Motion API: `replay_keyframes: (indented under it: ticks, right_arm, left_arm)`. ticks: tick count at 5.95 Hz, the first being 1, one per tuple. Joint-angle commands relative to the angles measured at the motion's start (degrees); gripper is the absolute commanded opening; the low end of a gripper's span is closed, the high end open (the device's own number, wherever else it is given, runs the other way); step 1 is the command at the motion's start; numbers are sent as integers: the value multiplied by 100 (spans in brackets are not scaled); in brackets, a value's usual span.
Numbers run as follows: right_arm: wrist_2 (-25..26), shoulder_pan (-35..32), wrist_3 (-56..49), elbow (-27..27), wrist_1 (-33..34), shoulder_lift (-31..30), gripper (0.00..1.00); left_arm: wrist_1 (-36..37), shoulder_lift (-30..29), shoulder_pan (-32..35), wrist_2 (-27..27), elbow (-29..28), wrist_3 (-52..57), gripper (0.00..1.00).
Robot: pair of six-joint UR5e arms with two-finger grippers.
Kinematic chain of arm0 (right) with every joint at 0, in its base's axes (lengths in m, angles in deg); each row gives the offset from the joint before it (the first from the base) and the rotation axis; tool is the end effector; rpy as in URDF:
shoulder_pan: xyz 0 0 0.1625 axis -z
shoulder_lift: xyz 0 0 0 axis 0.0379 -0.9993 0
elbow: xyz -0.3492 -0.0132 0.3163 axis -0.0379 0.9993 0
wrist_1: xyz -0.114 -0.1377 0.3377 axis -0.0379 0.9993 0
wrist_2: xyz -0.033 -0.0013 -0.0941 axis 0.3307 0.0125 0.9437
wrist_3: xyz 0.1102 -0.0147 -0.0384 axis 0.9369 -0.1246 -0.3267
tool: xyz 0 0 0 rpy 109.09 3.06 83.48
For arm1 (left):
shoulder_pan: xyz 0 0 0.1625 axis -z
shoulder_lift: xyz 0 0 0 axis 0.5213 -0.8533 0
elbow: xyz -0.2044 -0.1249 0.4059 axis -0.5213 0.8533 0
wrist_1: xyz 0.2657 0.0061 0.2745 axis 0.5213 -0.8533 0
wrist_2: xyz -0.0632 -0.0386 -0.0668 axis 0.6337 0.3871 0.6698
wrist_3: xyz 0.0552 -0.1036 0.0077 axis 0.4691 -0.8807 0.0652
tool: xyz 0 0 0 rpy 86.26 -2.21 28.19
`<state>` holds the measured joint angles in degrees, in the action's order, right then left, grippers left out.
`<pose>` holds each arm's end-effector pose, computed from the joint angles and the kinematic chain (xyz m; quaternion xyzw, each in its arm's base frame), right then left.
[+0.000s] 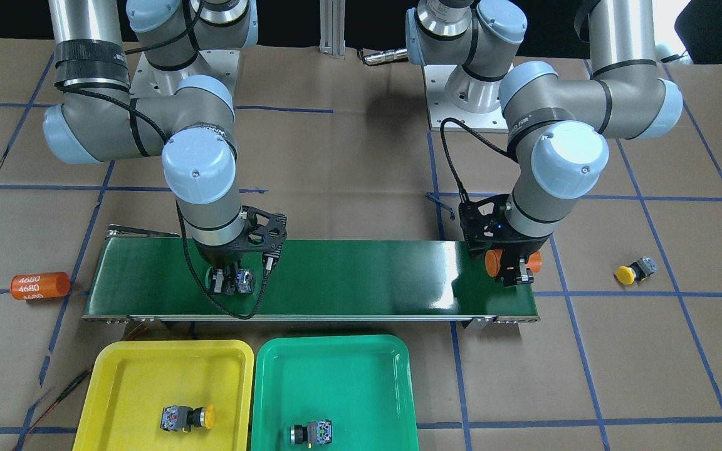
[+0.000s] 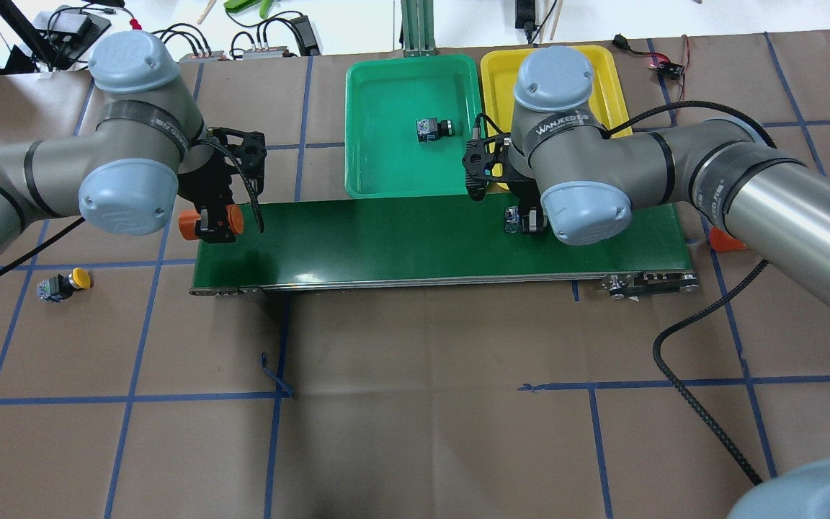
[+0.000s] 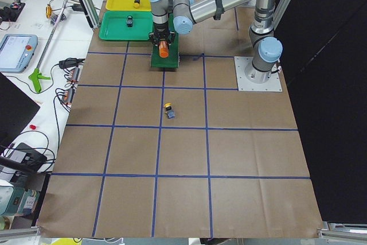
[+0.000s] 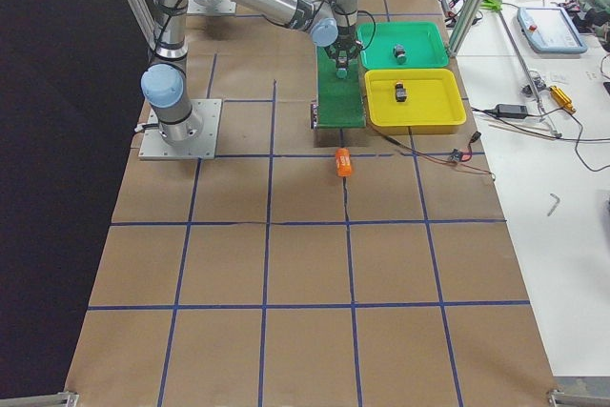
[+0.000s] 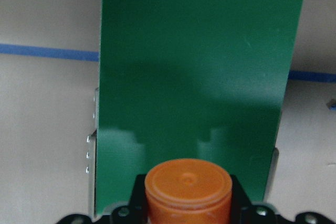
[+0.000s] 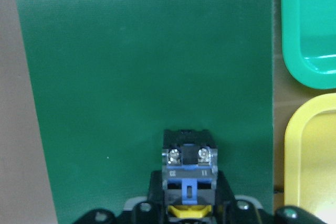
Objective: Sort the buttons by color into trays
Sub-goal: 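Drop green button in green tray while left places orange cylinder on belt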
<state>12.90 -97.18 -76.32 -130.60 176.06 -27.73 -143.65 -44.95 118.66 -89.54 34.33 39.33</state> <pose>0.2166 -0.5416 0.3008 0.6790 -0.7331 0.0005 0.0390 -0.0984 -0.5330 0.3254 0.6856 0.7268 0.0341 0.0221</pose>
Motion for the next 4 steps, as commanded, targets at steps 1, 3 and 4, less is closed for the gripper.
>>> replay_keyframes:
  ticks: [1, 3, 4]
  right_arm:
    - [271, 143, -247, 66, 16, -208, 8]
    - [317, 180, -311, 842, 34, -203, 8]
    - [186, 171, -328, 1658, -210, 347, 9]
  left_arm:
    - [531, 43, 83, 19, 441, 122, 20]
    - [760, -141, 13, 167, 382, 131, 98]
    - [717, -71, -48, 168, 347, 53, 98]
